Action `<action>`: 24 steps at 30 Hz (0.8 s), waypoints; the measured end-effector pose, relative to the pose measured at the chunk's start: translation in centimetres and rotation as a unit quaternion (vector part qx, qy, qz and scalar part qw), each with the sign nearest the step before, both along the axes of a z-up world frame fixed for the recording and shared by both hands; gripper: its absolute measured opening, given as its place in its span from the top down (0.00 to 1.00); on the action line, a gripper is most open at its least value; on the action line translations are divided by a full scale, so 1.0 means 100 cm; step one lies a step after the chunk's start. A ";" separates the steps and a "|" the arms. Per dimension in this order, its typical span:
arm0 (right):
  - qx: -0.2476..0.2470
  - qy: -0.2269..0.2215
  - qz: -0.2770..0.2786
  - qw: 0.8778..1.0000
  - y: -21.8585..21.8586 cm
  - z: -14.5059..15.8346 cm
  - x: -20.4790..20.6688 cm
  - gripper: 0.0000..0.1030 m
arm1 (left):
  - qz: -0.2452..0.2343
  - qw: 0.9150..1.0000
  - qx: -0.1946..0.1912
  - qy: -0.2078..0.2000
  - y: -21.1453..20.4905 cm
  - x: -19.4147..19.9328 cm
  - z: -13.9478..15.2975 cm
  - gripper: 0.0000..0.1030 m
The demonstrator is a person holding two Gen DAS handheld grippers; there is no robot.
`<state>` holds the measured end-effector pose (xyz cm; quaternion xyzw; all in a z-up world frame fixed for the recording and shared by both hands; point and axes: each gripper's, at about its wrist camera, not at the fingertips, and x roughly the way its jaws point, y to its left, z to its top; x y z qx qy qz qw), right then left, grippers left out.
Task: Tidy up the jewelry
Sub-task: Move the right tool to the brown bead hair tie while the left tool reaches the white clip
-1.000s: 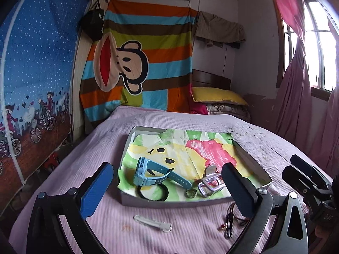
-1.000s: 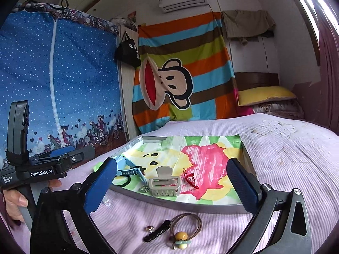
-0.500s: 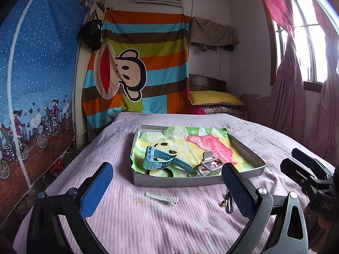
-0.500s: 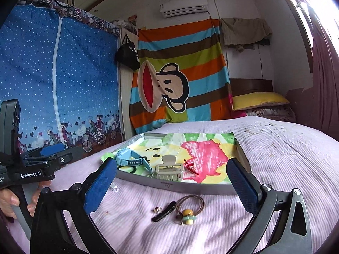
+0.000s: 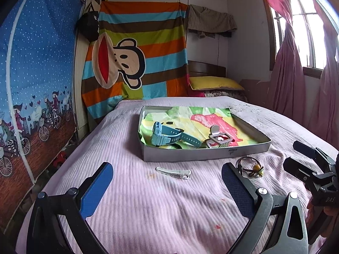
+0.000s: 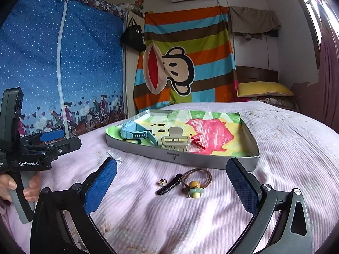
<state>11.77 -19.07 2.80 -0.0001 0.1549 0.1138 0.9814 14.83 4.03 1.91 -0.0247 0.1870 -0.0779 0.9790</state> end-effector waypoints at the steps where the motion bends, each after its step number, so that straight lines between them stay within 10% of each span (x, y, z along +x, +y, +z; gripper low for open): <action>1: -0.001 0.002 0.000 1.000 0.002 -0.001 0.000 0.01 | 0.001 1.000 -0.002 0.002 0.001 0.001 -0.001 0.00; 24: -0.011 0.149 -0.067 0.987 -0.015 -0.033 0.051 0.01 | 0.005 0.997 0.003 0.080 0.000 0.026 -0.022 0.00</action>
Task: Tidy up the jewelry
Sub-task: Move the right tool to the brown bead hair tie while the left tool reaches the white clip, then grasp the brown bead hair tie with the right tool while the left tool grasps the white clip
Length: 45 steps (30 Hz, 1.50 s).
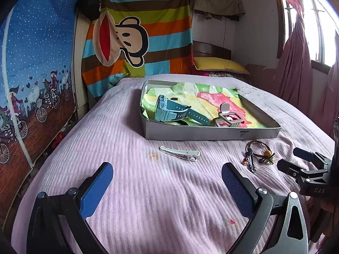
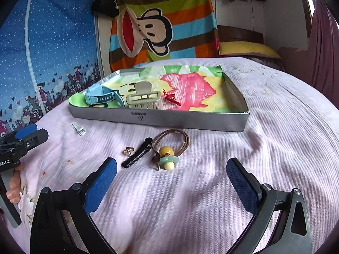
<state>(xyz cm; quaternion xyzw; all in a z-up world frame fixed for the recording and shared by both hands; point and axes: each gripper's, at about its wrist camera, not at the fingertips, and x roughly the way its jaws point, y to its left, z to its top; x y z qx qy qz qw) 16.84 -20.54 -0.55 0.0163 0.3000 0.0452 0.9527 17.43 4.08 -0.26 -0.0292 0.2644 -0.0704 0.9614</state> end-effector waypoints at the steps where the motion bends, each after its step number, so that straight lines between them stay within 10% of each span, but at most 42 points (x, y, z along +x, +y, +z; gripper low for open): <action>1: 0.000 0.006 0.004 1.000 0.001 -0.001 0.003 0.02 | 0.001 1.000 0.004 0.005 -0.001 0.003 0.000 0.00; 14: 0.001 0.036 0.025 0.999 0.008 -0.011 0.030 0.31 | -0.027 0.997 0.031 0.065 -0.030 0.048 -0.001 0.01; 22: 0.019 0.052 0.033 0.998 0.008 -0.019 0.043 0.41 | -0.008 0.993 0.020 0.119 -0.032 0.075 -0.013 0.19; 45: 0.049 0.058 0.045 0.996 0.005 -0.031 0.049 0.60 | -0.004 0.993 0.008 0.116 -0.029 0.077 -0.021 0.43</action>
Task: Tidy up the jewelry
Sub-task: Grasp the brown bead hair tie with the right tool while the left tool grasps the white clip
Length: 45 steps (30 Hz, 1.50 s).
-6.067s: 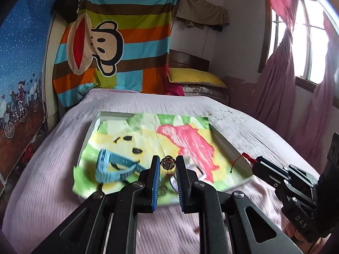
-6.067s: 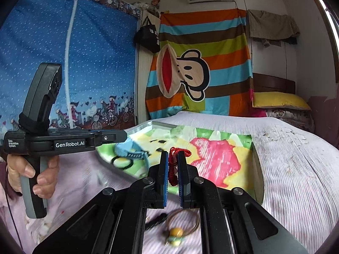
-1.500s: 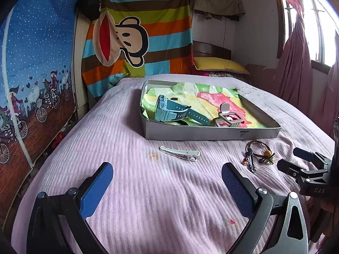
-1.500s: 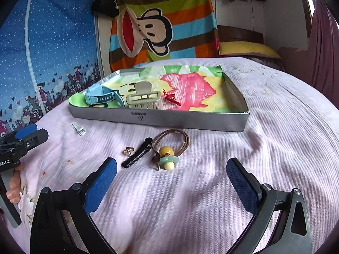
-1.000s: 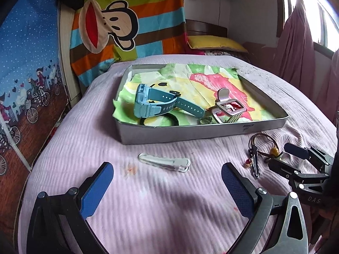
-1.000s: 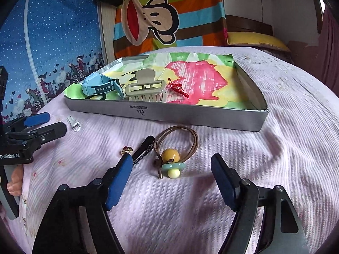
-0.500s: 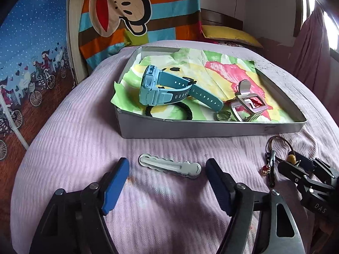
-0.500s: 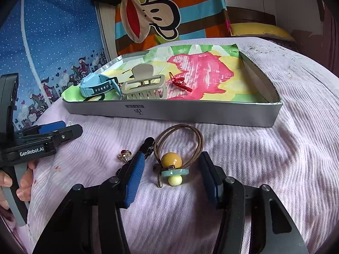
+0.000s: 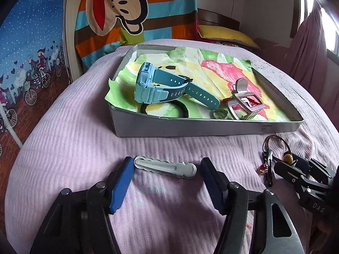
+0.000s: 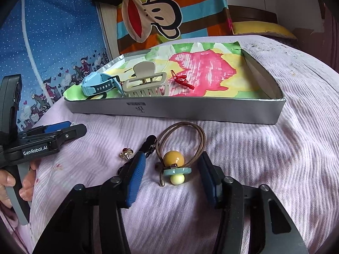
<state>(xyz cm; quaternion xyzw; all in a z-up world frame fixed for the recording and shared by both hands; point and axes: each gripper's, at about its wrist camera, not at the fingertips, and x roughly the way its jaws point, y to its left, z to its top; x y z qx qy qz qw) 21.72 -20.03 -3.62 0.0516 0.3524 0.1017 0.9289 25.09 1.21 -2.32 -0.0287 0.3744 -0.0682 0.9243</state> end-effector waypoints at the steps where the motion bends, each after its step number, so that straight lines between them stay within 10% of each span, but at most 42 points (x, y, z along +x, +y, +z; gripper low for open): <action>1: 0.001 0.000 -0.001 1.000 0.000 0.000 0.000 0.61 | -0.002 1.000 -0.002 -0.001 0.000 0.000 0.000 0.45; 28: 0.019 -0.026 0.030 0.999 0.000 -0.001 -0.010 0.78 | -0.110 0.992 -0.051 -0.032 -0.013 -0.033 0.002 0.45; 45: -0.014 -0.147 0.052 0.988 0.010 0.024 -0.052 0.78 | -0.113 0.987 -0.042 -0.110 -0.026 -0.066 0.025 0.45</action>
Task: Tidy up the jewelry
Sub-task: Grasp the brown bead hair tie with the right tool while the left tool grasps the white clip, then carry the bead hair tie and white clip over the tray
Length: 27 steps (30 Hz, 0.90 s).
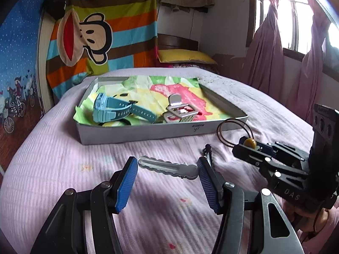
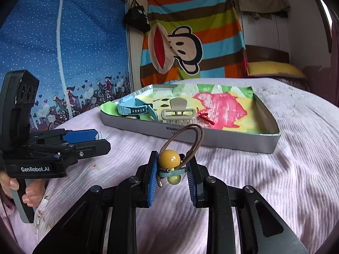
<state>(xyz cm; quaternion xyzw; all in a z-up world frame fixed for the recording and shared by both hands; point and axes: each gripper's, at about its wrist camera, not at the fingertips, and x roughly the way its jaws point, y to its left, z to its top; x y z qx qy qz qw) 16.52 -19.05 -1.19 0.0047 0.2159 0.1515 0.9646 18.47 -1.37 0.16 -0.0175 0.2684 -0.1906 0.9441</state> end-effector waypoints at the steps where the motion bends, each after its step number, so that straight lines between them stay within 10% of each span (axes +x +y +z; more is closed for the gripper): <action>1: 0.000 -0.004 0.000 1.000 0.000 0.001 -0.002 0.78 | -0.001 1.000 -0.002 -0.003 0.000 0.000 0.002 0.45; 17: 0.022 -0.039 -0.004 0.999 -0.014 0.037 0.003 0.78 | 0.010 0.998 -0.027 -0.048 -0.002 0.017 0.046 0.45; 27: 0.009 -0.052 0.002 0.999 -0.024 0.082 0.083 0.78 | 0.041 0.996 -0.027 -0.071 -0.015 0.085 0.081 0.45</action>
